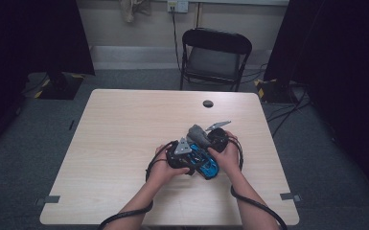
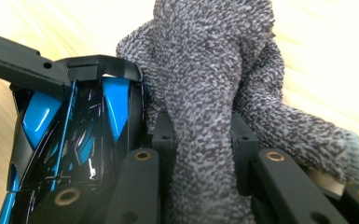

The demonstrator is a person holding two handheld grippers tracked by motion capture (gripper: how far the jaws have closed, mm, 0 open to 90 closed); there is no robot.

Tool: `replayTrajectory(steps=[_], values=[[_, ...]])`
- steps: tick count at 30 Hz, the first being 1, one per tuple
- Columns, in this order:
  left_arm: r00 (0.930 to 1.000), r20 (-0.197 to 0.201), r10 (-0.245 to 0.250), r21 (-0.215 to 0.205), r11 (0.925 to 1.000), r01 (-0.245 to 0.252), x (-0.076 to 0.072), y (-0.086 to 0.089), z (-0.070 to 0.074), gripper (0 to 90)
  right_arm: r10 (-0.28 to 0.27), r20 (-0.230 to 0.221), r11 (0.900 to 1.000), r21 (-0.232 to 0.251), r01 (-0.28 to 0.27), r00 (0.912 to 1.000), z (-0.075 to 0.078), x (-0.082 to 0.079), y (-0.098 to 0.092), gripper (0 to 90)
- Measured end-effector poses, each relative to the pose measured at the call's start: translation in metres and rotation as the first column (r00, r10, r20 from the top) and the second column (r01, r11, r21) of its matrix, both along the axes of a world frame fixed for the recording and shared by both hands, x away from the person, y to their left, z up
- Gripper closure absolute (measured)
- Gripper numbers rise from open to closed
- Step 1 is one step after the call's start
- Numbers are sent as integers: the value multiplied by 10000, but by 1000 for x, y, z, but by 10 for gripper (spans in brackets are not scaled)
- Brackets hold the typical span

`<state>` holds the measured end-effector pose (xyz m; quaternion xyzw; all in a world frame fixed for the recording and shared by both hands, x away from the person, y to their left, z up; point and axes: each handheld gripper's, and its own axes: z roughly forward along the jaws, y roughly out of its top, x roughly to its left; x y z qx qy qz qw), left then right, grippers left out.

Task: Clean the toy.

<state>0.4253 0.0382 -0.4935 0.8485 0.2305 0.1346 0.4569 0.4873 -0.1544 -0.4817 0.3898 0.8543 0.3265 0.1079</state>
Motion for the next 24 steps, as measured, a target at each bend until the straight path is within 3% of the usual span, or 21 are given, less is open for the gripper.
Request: replayTrajectory(steps=[3, 24], values=[[10000, 3, 0, -8, 10000, 0, 0, 0, 0, 185, 235, 40, 9994, -263, -234, 9997, 1, 0, 2, 715], [10000, -65, 39, 25, 10000, -38, 0, -1, 1, 186, 319, -239, 9994, 119, -317, 9992, 1, -11, -15, 715]])
